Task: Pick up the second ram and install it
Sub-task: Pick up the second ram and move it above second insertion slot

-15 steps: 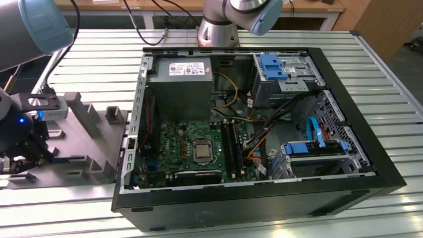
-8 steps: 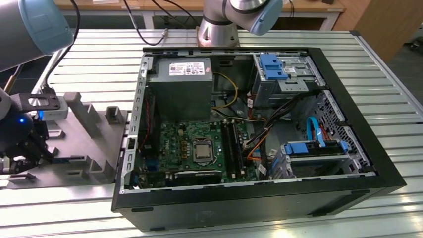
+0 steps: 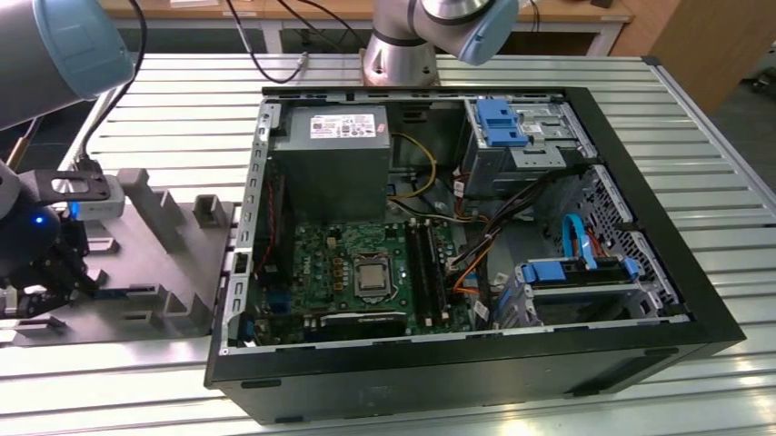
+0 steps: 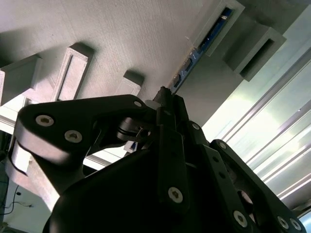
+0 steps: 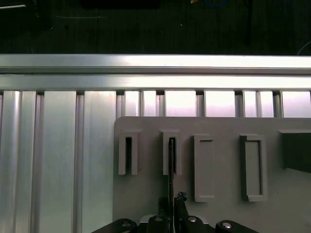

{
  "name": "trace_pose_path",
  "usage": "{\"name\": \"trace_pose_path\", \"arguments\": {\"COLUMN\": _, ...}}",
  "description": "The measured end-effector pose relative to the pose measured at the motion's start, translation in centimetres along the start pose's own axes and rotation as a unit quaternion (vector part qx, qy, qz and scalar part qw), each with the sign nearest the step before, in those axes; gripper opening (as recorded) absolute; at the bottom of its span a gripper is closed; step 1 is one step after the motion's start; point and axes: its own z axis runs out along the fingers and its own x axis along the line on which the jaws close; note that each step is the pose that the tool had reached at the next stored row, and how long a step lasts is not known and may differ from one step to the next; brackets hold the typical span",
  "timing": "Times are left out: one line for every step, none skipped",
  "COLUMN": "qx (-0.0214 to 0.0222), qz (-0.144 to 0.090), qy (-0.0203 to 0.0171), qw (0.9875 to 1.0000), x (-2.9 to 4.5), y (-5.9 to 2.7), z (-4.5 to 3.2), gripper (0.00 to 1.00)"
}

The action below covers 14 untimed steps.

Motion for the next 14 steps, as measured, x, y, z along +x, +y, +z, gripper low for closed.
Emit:
{"name": "trace_pose_path", "arguments": {"qx": 0.0, "qz": 0.0, "qy": 0.0, "qw": 1.0, "x": -0.02, "y": 0.0, "z": 0.0, "gripper": 0.19}}
{"name": "trace_pose_path", "arguments": {"qx": 0.0, "qz": 0.0, "qy": 0.0, "qw": 1.0, "x": -0.02, "y": 0.0, "z": 0.0, "gripper": 0.19}}
{"name": "trace_pose_path", "arguments": {"qx": 0.0, "qz": 0.0, "qy": 0.0, "qw": 1.0, "x": -0.02, "y": 0.0, "z": 0.0, "gripper": 0.19}}
{"name": "trace_pose_path", "arguments": {"qx": 0.0, "qz": 0.0, "qy": -0.0001, "qw": 1.0, "x": -0.03, "y": 0.0, "z": 0.01, "gripper": 0.19}}
{"name": "trace_pose_path", "arguments": {"qx": 0.0, "qz": 0.0, "qy": 0.0, "qw": 1.0, "x": -0.04, "y": 0.0, "z": 0.0, "gripper": 0.19}}
{"name": "trace_pose_path", "arguments": {"qx": 0.0, "qz": 0.0, "qy": 0.0, "qw": 1.0, "x": -0.04, "y": 0.0, "z": 0.0, "gripper": 0.19}}
{"name": "trace_pose_path", "arguments": {"qx": 0.0, "qz": 0.0, "qy": 0.0, "qw": 1.0, "x": -0.05, "y": 0.0, "z": 0.0, "gripper": 0.19}}
{"name": "trace_pose_path", "arguments": {"qx": 0.0, "qz": 0.0, "qy": 0.0, "qw": 1.0, "x": -0.05, "y": 0.0, "z": 0.01, "gripper": 0.19}}
{"name": "trace_pose_path", "arguments": {"qx": 0.0, "qz": 0.0, "qy": 0.0, "qw": 1.0, "x": -0.06, "y": 0.0, "z": 0.01, "gripper": 0.19}}
{"name": "trace_pose_path", "arguments": {"qx": 0.0, "qz": 0.0, "qy": -0.0001, "qw": 1.0, "x": -0.06, "y": 0.0, "z": 0.01, "gripper": 0.19}}
{"name": "trace_pose_path", "arguments": {"qx": 0.0, "qz": 0.0, "qy": 0.0, "qw": 1.0, "x": -0.07, "y": 0.0, "z": 0.01, "gripper": 0.19}}
{"name": "trace_pose_path", "arguments": {"qx": 0.0, "qz": 0.0, "qy": -0.0001, "qw": 1.0, "x": -0.08, "y": 0.0, "z": 0.01, "gripper": 0.19}}
{"name": "trace_pose_path", "arguments": {"qx": 0.0, "qz": 0.0, "qy": 0.0, "qw": 1.0, "x": -0.08, "y": 0.0, "z": 0.01, "gripper": 0.17}}
{"name": "trace_pose_path", "arguments": {"qx": 0.0, "qz": 0.0, "qy": 0.0, "qw": 1.0, "x": -0.09, "y": 0.0, "z": 0.0, "gripper": 0.17}}
